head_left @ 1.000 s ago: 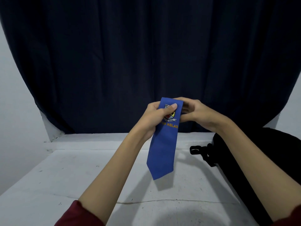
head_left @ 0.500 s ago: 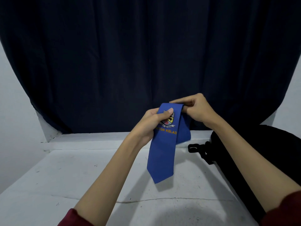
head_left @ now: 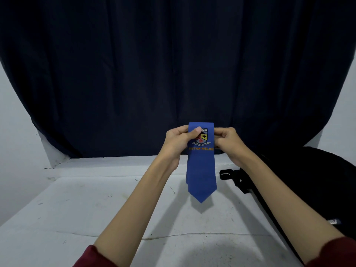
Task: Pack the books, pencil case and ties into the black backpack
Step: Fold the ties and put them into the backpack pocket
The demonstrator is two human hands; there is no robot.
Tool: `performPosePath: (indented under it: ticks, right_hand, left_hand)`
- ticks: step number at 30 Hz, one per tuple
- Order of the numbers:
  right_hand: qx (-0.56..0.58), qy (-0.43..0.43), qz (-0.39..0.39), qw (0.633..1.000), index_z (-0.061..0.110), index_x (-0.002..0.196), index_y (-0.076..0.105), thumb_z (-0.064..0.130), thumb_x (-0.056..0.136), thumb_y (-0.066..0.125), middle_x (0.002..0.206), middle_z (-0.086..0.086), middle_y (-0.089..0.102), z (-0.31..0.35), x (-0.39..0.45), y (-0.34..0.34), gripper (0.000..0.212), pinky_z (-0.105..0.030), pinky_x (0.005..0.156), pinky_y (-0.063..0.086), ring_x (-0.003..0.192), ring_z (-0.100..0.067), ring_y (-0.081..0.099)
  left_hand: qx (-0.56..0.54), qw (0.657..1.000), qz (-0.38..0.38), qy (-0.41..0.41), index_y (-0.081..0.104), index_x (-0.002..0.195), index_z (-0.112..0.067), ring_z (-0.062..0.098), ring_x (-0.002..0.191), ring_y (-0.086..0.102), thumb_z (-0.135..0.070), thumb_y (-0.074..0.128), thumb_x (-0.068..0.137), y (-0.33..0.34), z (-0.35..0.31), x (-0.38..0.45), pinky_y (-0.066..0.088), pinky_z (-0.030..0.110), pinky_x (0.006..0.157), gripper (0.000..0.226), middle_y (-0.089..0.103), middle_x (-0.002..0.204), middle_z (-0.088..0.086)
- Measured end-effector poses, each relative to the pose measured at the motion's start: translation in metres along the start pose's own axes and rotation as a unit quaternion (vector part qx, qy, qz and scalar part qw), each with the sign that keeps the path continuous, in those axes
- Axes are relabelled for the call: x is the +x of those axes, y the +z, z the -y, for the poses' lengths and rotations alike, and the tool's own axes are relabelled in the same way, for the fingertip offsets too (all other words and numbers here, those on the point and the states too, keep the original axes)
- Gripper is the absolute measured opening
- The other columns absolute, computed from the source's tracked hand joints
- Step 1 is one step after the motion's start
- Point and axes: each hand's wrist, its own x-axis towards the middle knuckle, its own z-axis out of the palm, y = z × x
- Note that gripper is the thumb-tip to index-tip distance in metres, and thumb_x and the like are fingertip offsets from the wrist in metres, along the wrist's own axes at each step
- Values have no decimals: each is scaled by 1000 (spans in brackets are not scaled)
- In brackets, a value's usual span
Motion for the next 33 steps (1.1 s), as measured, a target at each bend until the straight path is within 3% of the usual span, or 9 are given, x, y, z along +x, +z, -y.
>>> performPosePath:
  ticks: [9,14,18,24,29,33]
  right_hand:
    - [34,31,13,999,16,95,71,4,88,62,82,3,73,0,-5,5,16,-15,60,51,73,-6,69]
    - [24,8,-59,998,24,85,72,-2,86,61,83,8,71,5,0,-1,28,-17,61,50,75,-6,65]
    - [18,-14,-95,995,25,92,72,-6,86,57,89,9,69,13,7,-7,34,-12,61,48,82,-5,63]
    - [-36,-50,-92,994,25,90,71,-6,90,52,90,10,68,19,14,-12,36,-17,70,55,89,-4,63]
    - [-12,-37,-117,992,23,93,71,-4,90,54,88,10,68,16,19,-19,32,-13,63,52,86,-5,62]
    - [4,-11,-115,993,23,89,72,-6,89,54,90,6,69,10,18,-19,34,-22,75,53,92,-12,63]
  left_hand:
    - [20,1000,-15,-5,69,106,-6,10,70,67,-21,62,91,-2,1,4,54,18,57,22,70,88,4]
    - [71,997,5,7,67,111,-4,9,71,63,-17,60,93,-5,1,5,48,13,52,23,68,89,5]
    - [75,996,56,-6,66,107,-5,7,73,63,-16,57,94,-6,6,4,49,13,58,19,68,87,1]
    - [76,987,127,-56,66,104,-7,14,83,65,-16,56,94,-7,14,4,52,26,82,17,70,95,4]
    - [76,983,151,-71,64,108,-14,8,84,64,-19,54,96,-7,19,-3,50,23,79,16,69,96,-2]
    - [42,990,131,-38,63,107,-16,6,80,67,-19,52,97,-2,22,-6,55,22,75,16,70,94,-3]
